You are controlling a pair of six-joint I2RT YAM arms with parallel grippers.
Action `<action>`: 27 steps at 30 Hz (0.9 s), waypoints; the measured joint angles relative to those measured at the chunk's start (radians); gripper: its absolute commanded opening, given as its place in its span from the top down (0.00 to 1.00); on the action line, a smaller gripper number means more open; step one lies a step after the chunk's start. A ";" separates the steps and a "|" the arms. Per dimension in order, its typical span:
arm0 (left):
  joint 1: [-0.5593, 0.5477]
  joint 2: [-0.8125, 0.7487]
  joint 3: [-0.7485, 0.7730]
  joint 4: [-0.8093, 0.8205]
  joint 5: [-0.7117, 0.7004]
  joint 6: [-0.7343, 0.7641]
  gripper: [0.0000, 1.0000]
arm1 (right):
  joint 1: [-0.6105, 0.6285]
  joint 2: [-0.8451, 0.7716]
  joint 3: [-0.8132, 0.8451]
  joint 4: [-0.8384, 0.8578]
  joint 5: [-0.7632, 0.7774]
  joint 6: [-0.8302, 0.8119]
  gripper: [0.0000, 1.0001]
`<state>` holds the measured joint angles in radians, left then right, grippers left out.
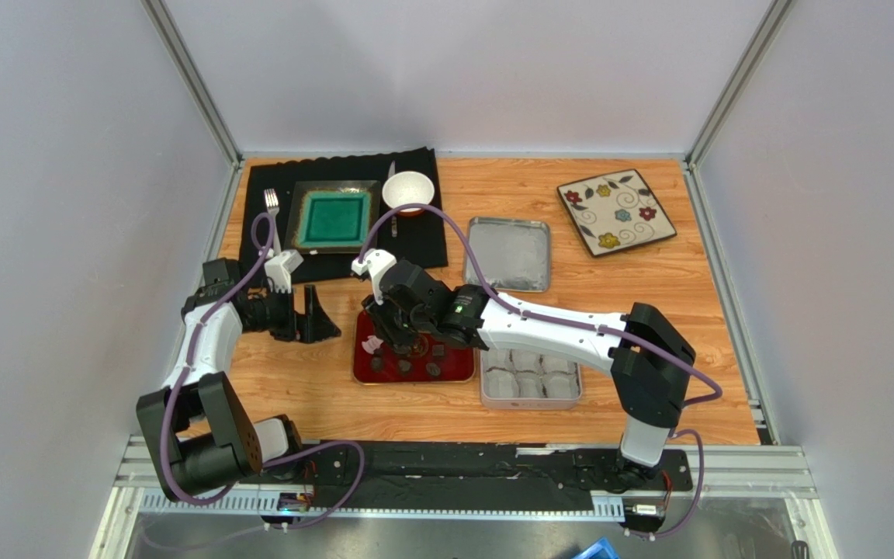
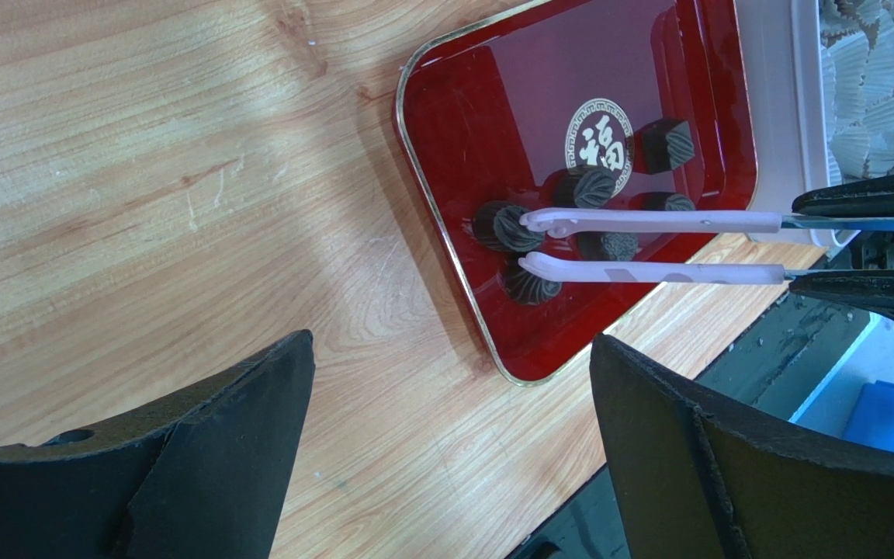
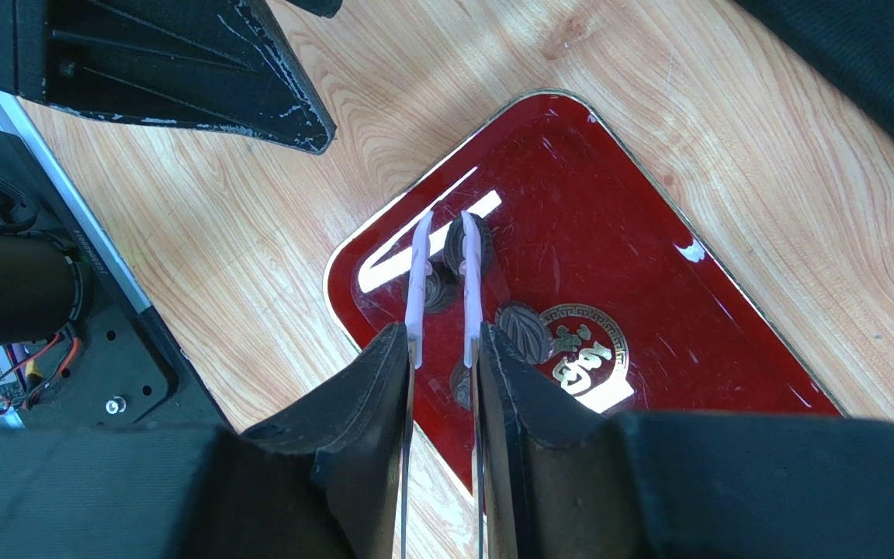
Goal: Pack the chocolate
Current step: Pick up the fake chocolate from the plate.
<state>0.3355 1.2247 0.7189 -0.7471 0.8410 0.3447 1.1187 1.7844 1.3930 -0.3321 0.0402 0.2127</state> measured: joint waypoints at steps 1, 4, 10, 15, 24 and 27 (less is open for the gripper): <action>0.000 0.000 0.000 0.000 0.000 0.000 0.04 | 0.000 0.001 0.001 0.000 0.000 0.000 0.70; 0.000 0.000 0.000 0.000 0.003 0.000 0.04 | 0.000 0.004 0.003 0.001 0.000 0.000 0.70; 0.000 0.000 0.000 -0.001 0.006 0.000 0.04 | 0.000 0.015 0.005 0.001 0.003 0.000 0.70; 0.000 0.000 0.000 -0.001 0.007 0.000 0.04 | 0.000 0.015 0.007 0.001 0.004 0.000 0.70; 0.000 0.000 0.000 -0.003 0.012 0.000 0.04 | -0.001 0.015 0.010 0.000 0.010 -0.001 0.70; 0.000 0.000 0.000 -0.003 0.014 0.000 0.04 | -0.002 0.015 0.017 -0.001 0.013 -0.001 0.70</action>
<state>0.3355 1.2243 0.7189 -0.7506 0.8547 0.3450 1.1172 1.7996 1.4101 -0.3328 0.0528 0.2115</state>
